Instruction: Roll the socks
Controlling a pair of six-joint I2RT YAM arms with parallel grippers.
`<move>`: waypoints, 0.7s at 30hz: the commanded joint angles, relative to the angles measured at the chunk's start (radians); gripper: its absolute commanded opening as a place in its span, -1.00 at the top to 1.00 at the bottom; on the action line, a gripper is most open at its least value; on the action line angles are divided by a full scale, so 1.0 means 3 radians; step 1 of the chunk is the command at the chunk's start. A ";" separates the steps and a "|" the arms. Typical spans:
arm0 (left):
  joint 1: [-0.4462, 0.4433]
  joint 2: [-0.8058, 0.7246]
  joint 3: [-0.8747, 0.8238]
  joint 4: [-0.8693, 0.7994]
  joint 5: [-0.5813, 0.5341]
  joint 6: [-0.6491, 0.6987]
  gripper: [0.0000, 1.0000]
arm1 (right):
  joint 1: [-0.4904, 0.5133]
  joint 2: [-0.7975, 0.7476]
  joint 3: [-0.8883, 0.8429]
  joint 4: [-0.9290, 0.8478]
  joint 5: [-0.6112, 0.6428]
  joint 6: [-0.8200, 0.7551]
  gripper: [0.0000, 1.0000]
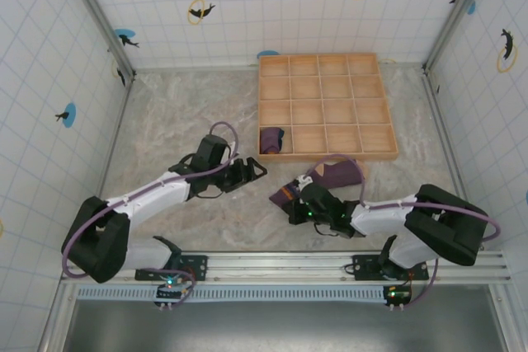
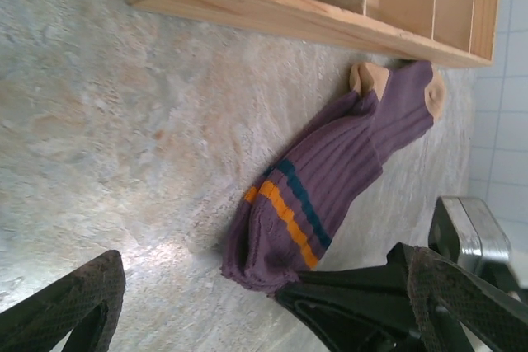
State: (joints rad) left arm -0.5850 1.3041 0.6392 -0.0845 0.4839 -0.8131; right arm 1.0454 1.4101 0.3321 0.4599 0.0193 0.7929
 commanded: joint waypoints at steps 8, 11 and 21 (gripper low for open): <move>-0.0251 0.0115 0.0034 0.0082 -0.0243 0.0021 -0.70 | -0.0297 -0.0378 -0.0468 0.0674 -0.0216 0.0943 1.00; -0.0312 0.0163 0.0059 0.0082 -0.0260 0.0035 -0.67 | -0.0381 -0.0440 -0.0521 0.0631 -0.0222 0.1060 1.00; -0.0618 0.0346 0.0135 0.0154 -0.0421 -0.0034 -0.56 | -0.0508 -0.0507 -0.0696 0.0208 -0.0060 0.1469 1.00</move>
State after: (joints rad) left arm -0.7525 1.3956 0.6552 -0.0643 0.3874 -0.8135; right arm 0.9035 1.2751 0.1535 0.5762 -0.0307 1.1702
